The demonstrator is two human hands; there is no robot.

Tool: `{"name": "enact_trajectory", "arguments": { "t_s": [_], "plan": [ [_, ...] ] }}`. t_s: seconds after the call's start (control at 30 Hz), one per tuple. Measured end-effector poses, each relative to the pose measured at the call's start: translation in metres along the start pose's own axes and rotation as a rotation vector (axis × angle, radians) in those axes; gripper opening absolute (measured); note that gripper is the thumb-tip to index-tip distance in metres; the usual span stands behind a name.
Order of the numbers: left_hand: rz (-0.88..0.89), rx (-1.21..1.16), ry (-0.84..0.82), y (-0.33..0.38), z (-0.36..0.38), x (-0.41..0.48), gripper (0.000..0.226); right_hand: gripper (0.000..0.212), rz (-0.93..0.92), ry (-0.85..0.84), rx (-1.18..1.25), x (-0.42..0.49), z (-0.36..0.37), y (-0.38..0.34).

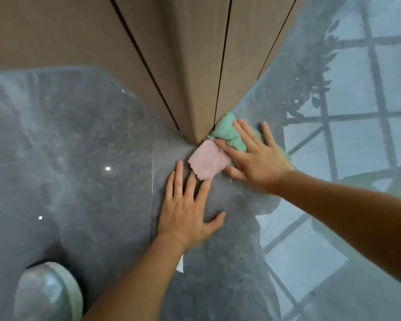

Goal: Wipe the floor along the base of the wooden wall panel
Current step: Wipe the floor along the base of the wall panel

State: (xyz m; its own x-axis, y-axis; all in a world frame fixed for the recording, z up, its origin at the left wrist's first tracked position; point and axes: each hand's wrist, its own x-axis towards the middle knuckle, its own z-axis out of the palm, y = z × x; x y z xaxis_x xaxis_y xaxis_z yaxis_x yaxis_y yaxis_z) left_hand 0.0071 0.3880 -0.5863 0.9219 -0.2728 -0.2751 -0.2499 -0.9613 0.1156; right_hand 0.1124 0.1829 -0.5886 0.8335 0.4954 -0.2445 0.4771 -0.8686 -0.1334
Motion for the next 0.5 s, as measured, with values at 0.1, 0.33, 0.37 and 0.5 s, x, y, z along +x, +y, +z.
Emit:
{"name": "enact_trajectory", "arguments": {
  "t_s": [0.1, 0.33, 0.37, 0.5],
  "plan": [
    [0.002, 0.003, 0.016, -0.001, 0.003, -0.001, 0.095, 0.067, 0.312, 0.06, 0.023, 0.035, -0.013, 0.071],
    [0.017, 0.034, 0.117, -0.002, 0.013, 0.001, 0.096, 0.078, 0.618, -0.139, 0.169, 0.074, -0.053, 0.097],
    [0.02, 0.028, 0.131, -0.002, 0.014, 0.001, 0.096, 0.08, 0.57, -0.142, 0.171, 0.064, -0.049, 0.08],
    [0.013, 0.015, 0.13, -0.002, 0.018, 0.004, 0.094, 0.084, 0.16, -0.154, 0.162, 0.003, -0.02, -0.008]
  ]
}}
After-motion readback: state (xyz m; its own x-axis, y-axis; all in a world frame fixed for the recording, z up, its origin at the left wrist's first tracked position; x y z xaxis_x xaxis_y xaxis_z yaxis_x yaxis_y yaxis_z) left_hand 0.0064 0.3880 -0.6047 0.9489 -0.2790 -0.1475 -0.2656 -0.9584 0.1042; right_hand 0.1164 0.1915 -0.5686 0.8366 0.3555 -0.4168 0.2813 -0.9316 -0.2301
